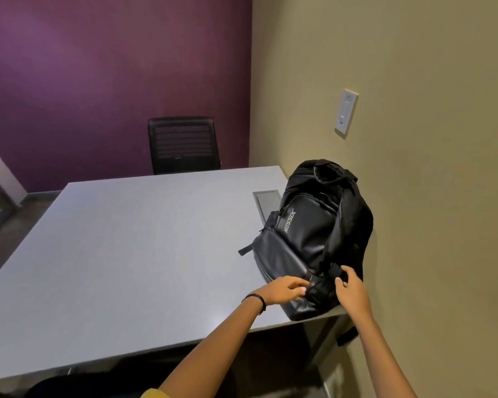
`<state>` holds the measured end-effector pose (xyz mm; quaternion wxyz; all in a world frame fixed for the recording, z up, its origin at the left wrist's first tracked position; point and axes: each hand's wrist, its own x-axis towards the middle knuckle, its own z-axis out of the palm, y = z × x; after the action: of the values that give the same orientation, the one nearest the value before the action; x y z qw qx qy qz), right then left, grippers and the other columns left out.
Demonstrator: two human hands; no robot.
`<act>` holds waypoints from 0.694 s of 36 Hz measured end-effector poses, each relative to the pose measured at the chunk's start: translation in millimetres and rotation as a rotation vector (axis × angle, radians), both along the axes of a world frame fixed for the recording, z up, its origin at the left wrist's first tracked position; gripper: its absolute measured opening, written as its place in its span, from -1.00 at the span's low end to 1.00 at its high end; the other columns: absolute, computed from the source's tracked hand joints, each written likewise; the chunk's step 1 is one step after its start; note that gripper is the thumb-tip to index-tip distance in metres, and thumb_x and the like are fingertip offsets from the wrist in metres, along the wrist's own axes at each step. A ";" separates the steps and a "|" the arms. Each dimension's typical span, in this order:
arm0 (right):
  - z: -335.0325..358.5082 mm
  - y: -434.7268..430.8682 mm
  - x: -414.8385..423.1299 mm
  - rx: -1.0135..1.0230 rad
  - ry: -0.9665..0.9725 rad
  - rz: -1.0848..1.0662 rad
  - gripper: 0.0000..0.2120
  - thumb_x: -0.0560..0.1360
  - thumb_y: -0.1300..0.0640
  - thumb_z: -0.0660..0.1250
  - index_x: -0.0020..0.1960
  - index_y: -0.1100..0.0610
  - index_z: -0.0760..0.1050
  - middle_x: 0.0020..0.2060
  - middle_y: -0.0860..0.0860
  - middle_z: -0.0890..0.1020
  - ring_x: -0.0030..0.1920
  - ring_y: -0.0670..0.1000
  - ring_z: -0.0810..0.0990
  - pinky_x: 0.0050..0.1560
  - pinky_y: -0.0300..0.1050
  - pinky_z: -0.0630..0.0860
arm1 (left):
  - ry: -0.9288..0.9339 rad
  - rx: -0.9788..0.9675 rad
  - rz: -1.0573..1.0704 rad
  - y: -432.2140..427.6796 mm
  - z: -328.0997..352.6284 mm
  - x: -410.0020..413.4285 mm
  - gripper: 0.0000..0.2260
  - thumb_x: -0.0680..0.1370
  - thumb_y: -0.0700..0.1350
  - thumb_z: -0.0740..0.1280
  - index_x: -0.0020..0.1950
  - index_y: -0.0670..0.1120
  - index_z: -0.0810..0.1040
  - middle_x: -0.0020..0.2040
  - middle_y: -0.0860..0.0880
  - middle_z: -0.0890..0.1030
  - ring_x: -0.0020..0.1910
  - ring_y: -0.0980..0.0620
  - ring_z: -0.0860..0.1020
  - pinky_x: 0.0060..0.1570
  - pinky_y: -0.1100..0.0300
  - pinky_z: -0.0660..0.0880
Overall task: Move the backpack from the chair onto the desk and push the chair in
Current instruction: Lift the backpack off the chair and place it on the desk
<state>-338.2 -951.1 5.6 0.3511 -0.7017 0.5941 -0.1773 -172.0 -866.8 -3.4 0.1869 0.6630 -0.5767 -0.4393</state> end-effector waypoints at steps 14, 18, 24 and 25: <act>-54.6 144.3 1.5 0.195 0.046 0.353 -0.73 0.56 0.24 0.18 0.24 0.21 0.47 0.22 0.14 0.56 0.24 0.10 0.50 0.25 -0.10 0.40 | -0.119 0.213 0.076 178.0 -26.8 35.7 -0.64 0.65 -0.07 0.10 0.41 -0.16 0.36 0.36 -0.18 0.46 0.26 -0.15 0.50 0.31 0.13 0.35; -69.2 176.3 3.9 0.313 0.068 0.572 -0.74 0.58 0.19 0.18 0.25 0.15 0.46 0.23 0.12 0.54 0.14 0.01 0.51 0.00 -0.23 0.45 | -0.185 0.314 0.200 245.1 -36.0 58.0 -0.63 0.65 -0.10 0.10 0.43 -0.18 0.33 0.36 -0.17 0.47 0.19 -0.01 0.51 0.29 0.17 0.36; -79.4 216.8 1.8 0.380 0.115 0.725 -0.75 0.59 0.15 0.15 0.24 0.09 0.44 0.21 0.07 0.52 0.20 0.02 0.51 -0.03 -0.27 0.43 | -0.316 0.445 0.356 353.9 -50.3 77.7 -0.65 0.63 -0.12 0.11 0.40 -0.16 0.37 0.36 -0.14 0.49 0.28 -0.06 0.51 0.27 0.18 0.39; -79.4 225.4 0.3 0.369 0.125 0.747 -0.74 0.59 0.15 0.15 0.25 0.10 0.44 0.21 0.07 0.52 0.20 0.02 0.52 0.06 -0.21 0.45 | -0.336 0.474 0.370 372.3 -52.4 78.1 -0.65 0.63 -0.12 0.11 0.39 -0.16 0.39 0.35 -0.14 0.49 0.28 -0.05 0.51 0.27 0.18 0.39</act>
<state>-337.8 -725.7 -73.9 0.4742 -0.8037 0.3408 0.1143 -93.8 -494.4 -55.8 0.0063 0.8444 -0.3514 -0.4043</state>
